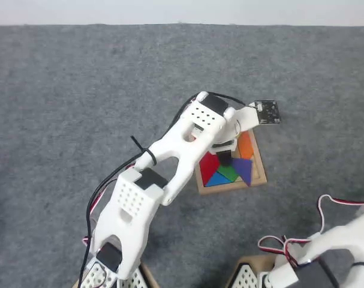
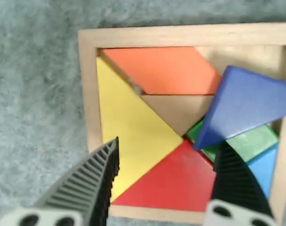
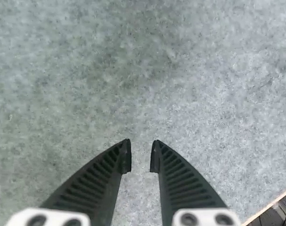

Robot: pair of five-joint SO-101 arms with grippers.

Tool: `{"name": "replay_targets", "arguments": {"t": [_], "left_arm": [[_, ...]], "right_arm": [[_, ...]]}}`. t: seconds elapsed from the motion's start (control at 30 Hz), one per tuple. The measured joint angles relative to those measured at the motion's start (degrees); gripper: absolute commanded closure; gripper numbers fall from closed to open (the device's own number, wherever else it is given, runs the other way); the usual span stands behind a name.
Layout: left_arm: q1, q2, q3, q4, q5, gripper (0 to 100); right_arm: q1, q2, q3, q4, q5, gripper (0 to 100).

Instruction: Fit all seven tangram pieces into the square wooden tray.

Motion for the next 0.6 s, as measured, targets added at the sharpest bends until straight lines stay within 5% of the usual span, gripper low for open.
{"name": "replay_targets", "arguments": {"t": [0.6], "left_arm": [[-0.2,0.5,-0.4,-6.7,2.5,69]], "right_arm": [[-0.1,0.0,0.0,0.0,0.1,90.8]]}}
